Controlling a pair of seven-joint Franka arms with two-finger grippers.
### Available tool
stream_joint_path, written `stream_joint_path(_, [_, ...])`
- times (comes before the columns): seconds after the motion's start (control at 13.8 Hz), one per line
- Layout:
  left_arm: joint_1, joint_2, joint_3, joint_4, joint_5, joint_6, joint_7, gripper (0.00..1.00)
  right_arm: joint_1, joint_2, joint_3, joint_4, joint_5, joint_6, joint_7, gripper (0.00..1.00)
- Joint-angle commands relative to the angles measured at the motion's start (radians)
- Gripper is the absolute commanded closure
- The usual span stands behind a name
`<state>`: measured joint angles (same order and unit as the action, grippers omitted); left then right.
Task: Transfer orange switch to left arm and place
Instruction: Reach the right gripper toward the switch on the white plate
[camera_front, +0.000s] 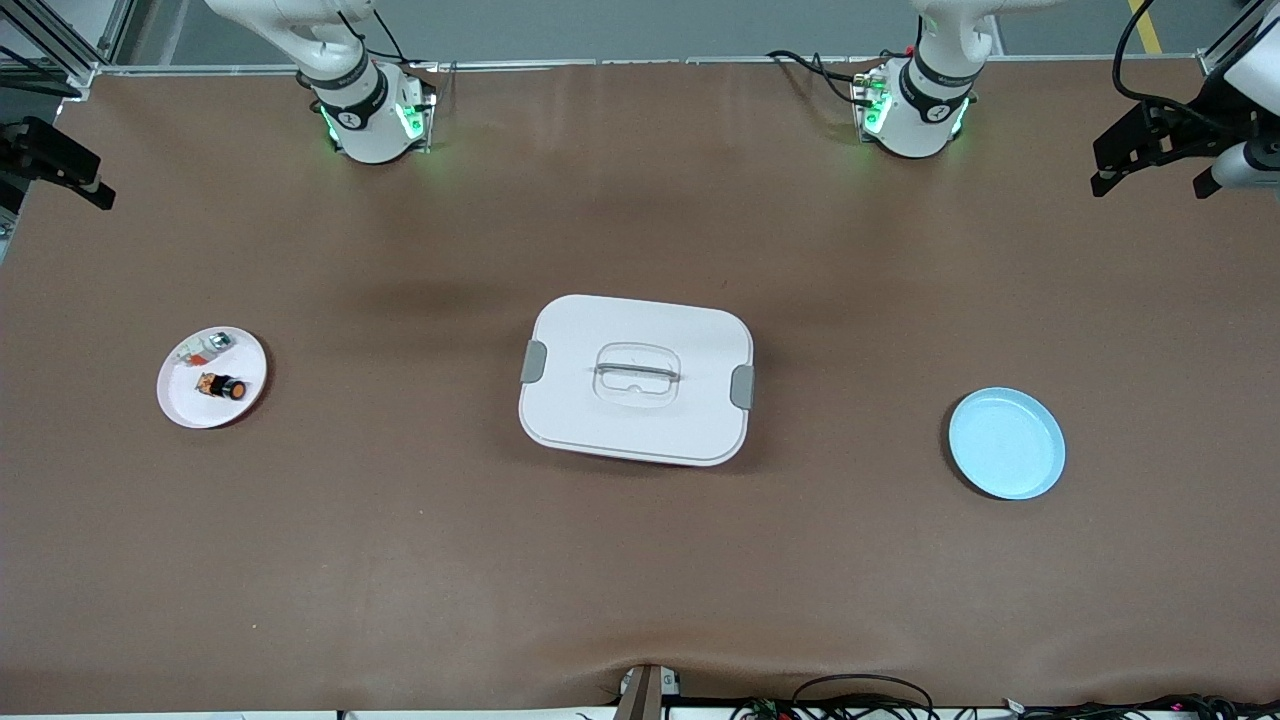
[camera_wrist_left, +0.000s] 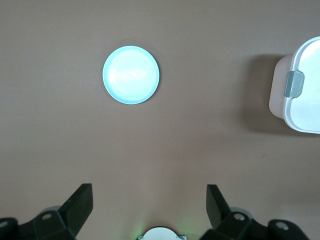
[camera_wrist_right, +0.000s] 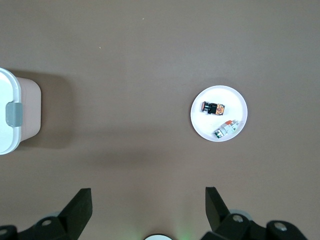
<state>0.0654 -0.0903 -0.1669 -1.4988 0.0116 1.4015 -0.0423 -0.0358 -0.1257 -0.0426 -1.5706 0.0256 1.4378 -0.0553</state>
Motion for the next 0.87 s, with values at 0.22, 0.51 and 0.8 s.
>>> stream_joint_path(0.22, [-0.004, -0.002, 0.003, 0.017, 0.002, -0.016, -0.005, 0.00, -0.012, 0.011, 0.006, 0.020, -0.006, -0.028, -0.015, 0.00])
stream_joint_path(0.51, [-0.002, 0.001, 0.003, 0.017, -0.009, -0.016, -0.004, 0.00, -0.013, 0.020, 0.007, 0.020, -0.001, -0.045, -0.006, 0.00])
stream_joint_path(0.8, [0.002, -0.006, 0.004, 0.012, -0.009, -0.018, -0.004, 0.00, -0.016, 0.043, 0.007, 0.026, -0.007, -0.045, -0.017, 0.00])
